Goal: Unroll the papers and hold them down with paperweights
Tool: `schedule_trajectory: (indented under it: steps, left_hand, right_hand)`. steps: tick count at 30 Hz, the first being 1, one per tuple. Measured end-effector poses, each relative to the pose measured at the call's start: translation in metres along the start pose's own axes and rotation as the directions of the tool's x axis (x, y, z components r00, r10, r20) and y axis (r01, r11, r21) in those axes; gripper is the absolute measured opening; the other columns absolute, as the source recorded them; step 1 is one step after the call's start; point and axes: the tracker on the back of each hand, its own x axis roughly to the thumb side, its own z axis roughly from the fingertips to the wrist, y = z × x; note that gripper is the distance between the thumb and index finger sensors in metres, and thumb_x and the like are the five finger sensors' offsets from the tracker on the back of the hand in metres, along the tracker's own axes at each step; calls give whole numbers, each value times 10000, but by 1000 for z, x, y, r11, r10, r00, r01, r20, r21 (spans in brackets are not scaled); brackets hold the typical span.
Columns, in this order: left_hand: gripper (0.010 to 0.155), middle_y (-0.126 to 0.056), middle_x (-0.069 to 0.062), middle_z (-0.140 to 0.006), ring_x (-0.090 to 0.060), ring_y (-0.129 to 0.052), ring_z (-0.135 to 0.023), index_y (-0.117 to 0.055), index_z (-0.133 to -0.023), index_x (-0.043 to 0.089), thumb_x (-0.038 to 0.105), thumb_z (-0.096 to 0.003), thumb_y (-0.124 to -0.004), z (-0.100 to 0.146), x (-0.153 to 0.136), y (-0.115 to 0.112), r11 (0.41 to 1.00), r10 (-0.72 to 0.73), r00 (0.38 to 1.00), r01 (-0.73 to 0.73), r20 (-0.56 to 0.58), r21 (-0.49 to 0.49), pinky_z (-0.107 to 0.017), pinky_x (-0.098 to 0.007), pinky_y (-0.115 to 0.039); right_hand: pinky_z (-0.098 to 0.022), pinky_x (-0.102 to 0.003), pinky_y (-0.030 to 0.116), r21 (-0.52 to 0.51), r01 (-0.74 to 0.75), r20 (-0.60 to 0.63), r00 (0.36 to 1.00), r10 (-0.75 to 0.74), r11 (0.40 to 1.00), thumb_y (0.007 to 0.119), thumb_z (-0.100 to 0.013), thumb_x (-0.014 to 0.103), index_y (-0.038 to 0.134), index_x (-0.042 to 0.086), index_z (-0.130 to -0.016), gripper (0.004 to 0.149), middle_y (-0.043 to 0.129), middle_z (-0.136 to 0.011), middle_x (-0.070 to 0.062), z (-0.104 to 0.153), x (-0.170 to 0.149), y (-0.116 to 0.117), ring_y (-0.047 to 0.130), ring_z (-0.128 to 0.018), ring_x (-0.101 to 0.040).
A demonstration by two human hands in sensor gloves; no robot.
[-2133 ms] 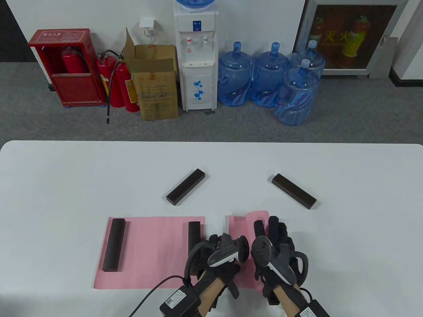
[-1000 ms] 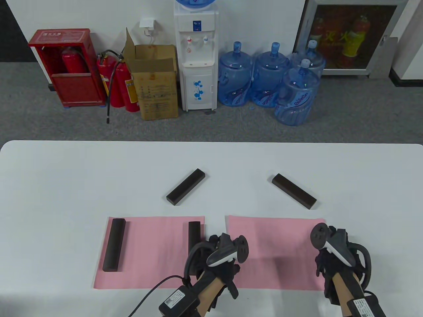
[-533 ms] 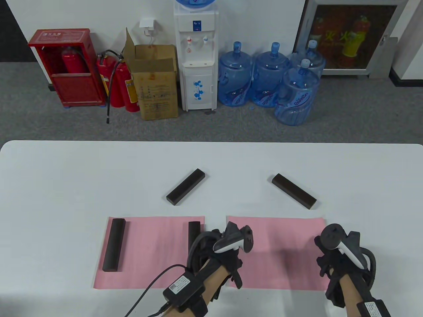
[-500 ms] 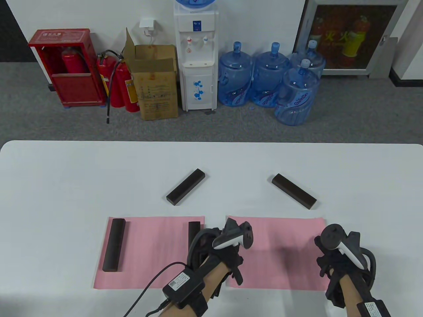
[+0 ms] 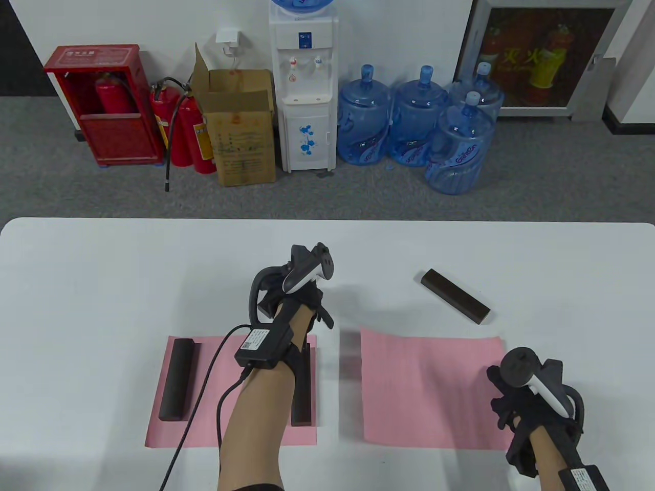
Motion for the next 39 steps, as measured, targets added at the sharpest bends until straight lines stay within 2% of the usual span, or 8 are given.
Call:
schedule_trajectory:
  steps: [7, 12, 16, 20, 22, 27, 32, 39]
  left_hand:
    - [781, -601, -83, -1191, -424, -713, -1027, -280, -1111, 371, 485, -488, -737, -40, -7, -22, 997, -75, 997, 76, -29, 27, -714, -628, -589]
    - [760, -748, -36, -1112, -332, -898, -898, -348, -1105, 370, 456, -480, -773, -44, -8, -25, 992, -128, 992, 128, -6, 24, -695, -594, -646]
    - [779, -777, -43, -1064, -317, -943, -805, -353, -1098, 341, 449, -463, -791, -43, -5, -30, 975, -206, 978, 201, 38, 99, -668, -563, -682]
    - [809, -790, -79, -1035, -296, -985, -729, -261, -1090, 379, 456, -469, -773, -38, -9, -28, 982, -153, 986, 145, 62, 122, -632, -553, -716]
    - [835, -775, -80, -1031, -278, -982, -707, -119, -1030, 523, 476, -482, -748, -27, -15, -21, 983, -90, 993, 77, 77, 167, -649, -551, -695]
    - [651, -795, -147, -959, -222, -1016, -578, -285, -990, 663, 507, -495, -678, 15, -22, 12, 953, 36, 979, -95, 202, 289, -622, -542, -732]
    - [542, -866, -158, -904, -177, -1071, -522, -536, -1009, 611, 523, -494, -679, 73, -15, 37, 929, 61, 937, -180, 344, 324, -586, -501, -808]
    - [573, -953, -157, -819, -170, -1099, -453, -596, -1026, 554, 577, -467, -719, 137, 33, 26, 923, -11, 891, -165, 454, 348, -532, -502, -839]
  right_hand:
    - [-755, -624, 421, -6, -4, 3, 1000, 4, 1000, 847, -425, 324, 609, 332, -1015, 636, 318, -1129, -71, -1, 0, 0, 332, -1067, -408]
    - [-754, -623, 424, -4, 9, 2, 1000, -9, 1000, 848, -424, 329, 613, 342, -1010, 632, 320, -1129, -61, -1, -2, 0, 342, -1066, -408]
    - [-753, -623, 428, -6, 19, 0, 1000, -19, 1000, 852, -421, 332, 620, 349, -1006, 629, 326, -1128, -55, 0, -2, 0, 350, -1065, -407]
    - [-754, -622, 428, -6, 19, 0, 1000, -19, 1000, 852, -421, 332, 622, 351, -1004, 627, 326, -1129, -54, 0, -3, 0, 352, -1065, -406]
    - [-754, -623, 426, -5, 20, 2, 1000, -20, 1000, 850, -422, 332, 617, 349, -1006, 629, 325, -1128, -54, 0, -3, 0, 350, -1065, -408]
    - [-753, -618, 429, -5, 29, 6, 1000, -29, 1000, 851, -420, 335, 619, 352, -1005, 629, 325, -1128, -53, 0, -4, 0, 347, -1064, -405]
    - [-754, -616, 426, -8, 32, 8, 999, -32, 999, 848, -421, 337, 615, 357, -1008, 632, 321, -1129, -53, 0, -5, 0, 343, -1065, -404]
    - [-755, -616, 418, -14, 39, 12, 999, -39, 999, 844, -420, 339, 615, 359, -1008, 631, 321, -1129, -53, 0, -6, 0, 340, -1066, -400]
